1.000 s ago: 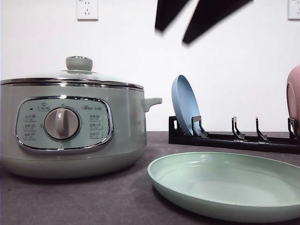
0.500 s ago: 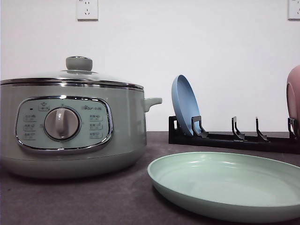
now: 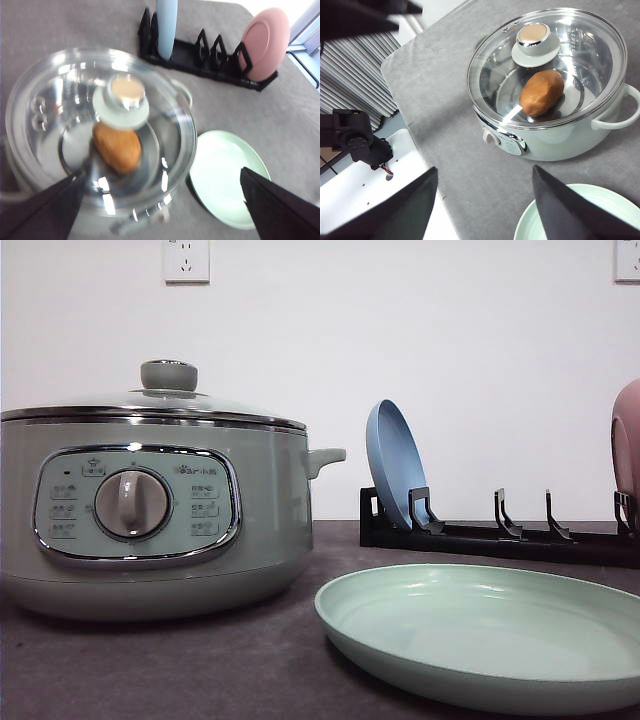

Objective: Transfer potato from steamer to green plate

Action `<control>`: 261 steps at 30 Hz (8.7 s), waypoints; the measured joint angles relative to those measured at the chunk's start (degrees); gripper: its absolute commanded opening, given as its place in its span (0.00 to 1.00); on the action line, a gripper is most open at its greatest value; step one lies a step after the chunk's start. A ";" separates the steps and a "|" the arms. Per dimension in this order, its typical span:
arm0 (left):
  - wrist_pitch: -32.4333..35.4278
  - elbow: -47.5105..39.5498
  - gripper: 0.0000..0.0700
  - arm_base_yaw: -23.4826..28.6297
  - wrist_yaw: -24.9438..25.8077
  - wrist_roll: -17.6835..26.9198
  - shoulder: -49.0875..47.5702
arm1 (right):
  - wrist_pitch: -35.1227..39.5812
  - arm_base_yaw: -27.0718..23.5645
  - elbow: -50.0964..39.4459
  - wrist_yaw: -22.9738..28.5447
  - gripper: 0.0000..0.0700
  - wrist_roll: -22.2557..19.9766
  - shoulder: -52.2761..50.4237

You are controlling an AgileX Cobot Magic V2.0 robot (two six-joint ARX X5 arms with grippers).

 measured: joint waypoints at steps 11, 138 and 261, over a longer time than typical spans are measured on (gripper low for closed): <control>-9.23 22.49 0.90 -8.80 -11.72 1.54 20.09 | -2.83 0.00 0.00 0.00 0.54 -0.92 0.00; -20.29 33.81 0.00 9.72 -30.38 5.48 34.37 | -4.07 3.70 30.05 5.32 0.74 0.73 36.32; -19.85 33.81 0.00 -12.58 -25.02 5.48 34.37 | 36.52 -1.94 -43.07 21.99 0.23 18.74 6.02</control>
